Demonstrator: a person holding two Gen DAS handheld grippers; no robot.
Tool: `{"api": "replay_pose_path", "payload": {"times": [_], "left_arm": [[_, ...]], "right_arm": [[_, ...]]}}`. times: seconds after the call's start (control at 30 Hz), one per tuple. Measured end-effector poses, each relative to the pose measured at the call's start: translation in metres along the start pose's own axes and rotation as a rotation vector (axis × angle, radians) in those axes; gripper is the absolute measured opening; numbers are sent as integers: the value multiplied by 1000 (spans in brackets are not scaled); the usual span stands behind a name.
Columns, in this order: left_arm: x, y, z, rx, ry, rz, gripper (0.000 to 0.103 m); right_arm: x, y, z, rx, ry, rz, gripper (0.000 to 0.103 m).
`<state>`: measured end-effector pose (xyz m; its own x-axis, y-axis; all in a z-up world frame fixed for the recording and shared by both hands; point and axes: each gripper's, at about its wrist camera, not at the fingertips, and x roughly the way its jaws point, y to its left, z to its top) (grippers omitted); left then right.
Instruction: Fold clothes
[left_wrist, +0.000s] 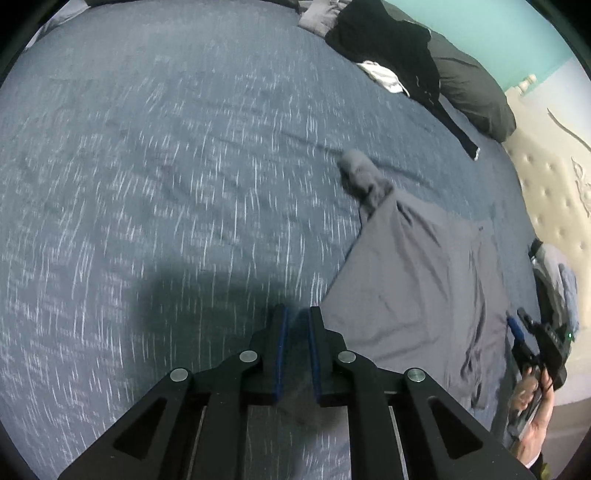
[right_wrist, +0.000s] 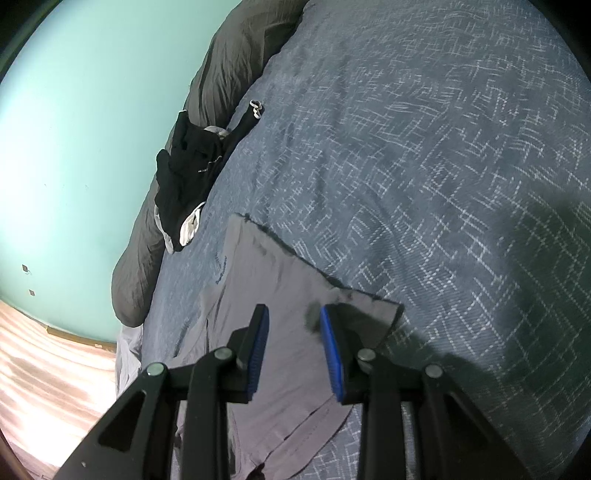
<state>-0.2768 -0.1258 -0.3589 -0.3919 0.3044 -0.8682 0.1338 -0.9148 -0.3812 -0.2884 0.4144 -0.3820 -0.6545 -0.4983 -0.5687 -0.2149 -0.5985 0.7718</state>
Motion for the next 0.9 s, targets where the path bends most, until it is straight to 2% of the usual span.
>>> {"api": "replay_pose_path", "payload": {"times": [0.13, 0.23, 0.4, 0.6, 0.8, 0.9], "left_arm": [[2, -6, -10, 40, 12, 42, 11], [0, -12, -11, 63, -2, 79, 3], [-7, -20, -14, 77, -17, 92, 2], [-26, -19, -24, 56, -43, 58, 2], [-30, -32, -35, 59, -21, -15, 2], [-31, -35, -38, 56, -15, -18, 2]], "right_arm": [[0, 0, 0, 0, 1, 4, 29], [0, 0, -1, 4, 4, 7, 29], [1, 1, -2, 0, 8, 10, 29], [2, 1, -2, 1, 11, 10, 29], [3, 1, -4, 0, 15, 9, 29], [4, 1, -4, 0, 15, 7, 29]]}}
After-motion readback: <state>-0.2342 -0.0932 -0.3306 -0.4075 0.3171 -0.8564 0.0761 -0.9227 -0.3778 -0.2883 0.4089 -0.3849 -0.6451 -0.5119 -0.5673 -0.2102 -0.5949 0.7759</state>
